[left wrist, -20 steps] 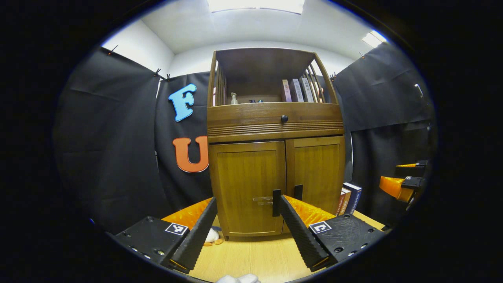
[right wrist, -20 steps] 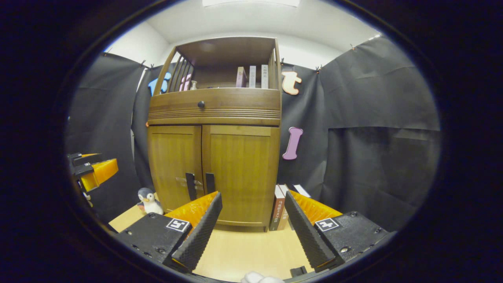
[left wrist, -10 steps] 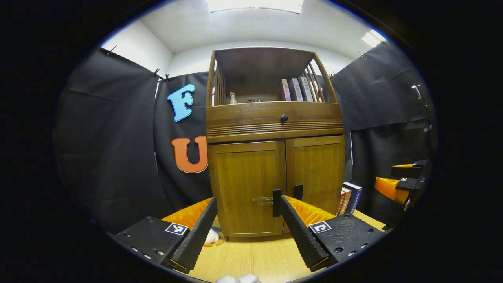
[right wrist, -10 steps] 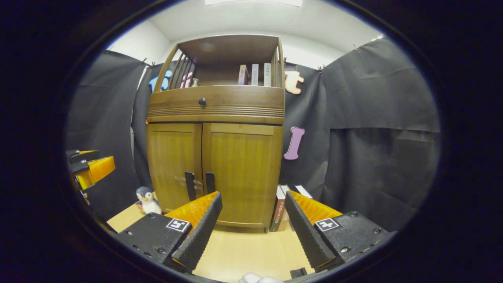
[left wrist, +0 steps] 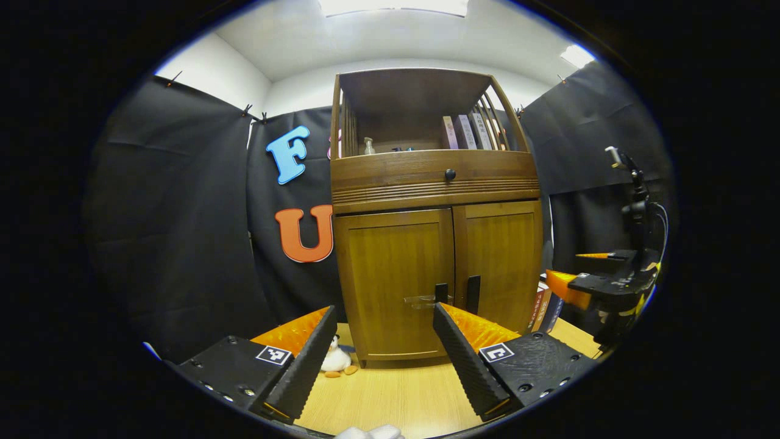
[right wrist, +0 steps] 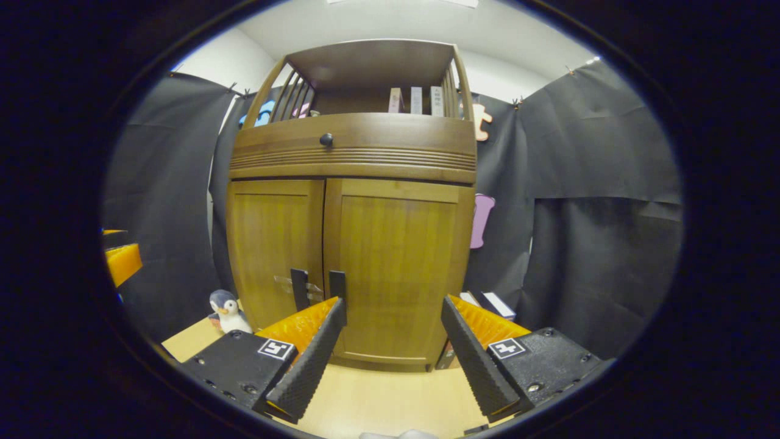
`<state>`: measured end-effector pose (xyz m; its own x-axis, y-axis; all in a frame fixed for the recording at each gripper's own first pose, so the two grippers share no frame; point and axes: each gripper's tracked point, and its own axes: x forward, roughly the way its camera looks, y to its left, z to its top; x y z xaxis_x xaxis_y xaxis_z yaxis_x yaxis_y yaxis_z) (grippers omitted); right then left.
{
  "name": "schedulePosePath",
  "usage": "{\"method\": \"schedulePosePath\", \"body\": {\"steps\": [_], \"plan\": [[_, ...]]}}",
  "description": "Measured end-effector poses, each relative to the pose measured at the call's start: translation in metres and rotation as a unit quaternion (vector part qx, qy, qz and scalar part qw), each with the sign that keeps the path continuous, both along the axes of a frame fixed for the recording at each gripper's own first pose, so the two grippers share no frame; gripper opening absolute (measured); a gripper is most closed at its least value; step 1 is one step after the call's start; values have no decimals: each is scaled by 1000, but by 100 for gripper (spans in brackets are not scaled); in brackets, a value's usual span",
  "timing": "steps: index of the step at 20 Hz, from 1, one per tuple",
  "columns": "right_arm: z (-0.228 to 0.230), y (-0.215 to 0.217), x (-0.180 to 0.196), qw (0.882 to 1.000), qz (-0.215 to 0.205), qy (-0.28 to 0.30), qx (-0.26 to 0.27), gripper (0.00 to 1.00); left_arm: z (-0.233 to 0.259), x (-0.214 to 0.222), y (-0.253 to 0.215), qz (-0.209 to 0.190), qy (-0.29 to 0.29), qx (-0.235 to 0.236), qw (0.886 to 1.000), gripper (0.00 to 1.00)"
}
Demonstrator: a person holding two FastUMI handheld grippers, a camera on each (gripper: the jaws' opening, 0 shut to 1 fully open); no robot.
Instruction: Open the right door of the double-door shoe cabinet with the right hand, and open the left door with the left hand.
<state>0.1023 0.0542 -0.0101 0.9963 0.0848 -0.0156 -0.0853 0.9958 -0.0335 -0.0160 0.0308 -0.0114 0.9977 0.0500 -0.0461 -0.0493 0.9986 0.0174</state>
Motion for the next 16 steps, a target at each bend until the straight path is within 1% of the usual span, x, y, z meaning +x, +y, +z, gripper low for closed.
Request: {"method": "schedulePosePath", "body": {"steps": [3,7,9,13,14,15,16], "plan": [[-7,25,36,1000,16,7,3,100,0,-7,14,17,1,-1,1000,96],[-23,55,86,999,30,24,-9,100,-1,-15,29,40,5,-3,999,96],[-33,66,108,999,30,29,-15,99,-3,-18,38,53,7,-6,999,96],[-59,85,144,998,31,58,-15,94,-7,-25,48,71,16,-14,997,96],[-63,87,152,997,30,63,-16,90,-10,-26,51,75,20,-15,997,96],[-67,89,161,997,27,67,-16,89,-11,-28,53,78,22,-15,997,96],[-74,91,167,997,26,74,-19,83,-11,-29,56,80,24,-15,996,96]]}}
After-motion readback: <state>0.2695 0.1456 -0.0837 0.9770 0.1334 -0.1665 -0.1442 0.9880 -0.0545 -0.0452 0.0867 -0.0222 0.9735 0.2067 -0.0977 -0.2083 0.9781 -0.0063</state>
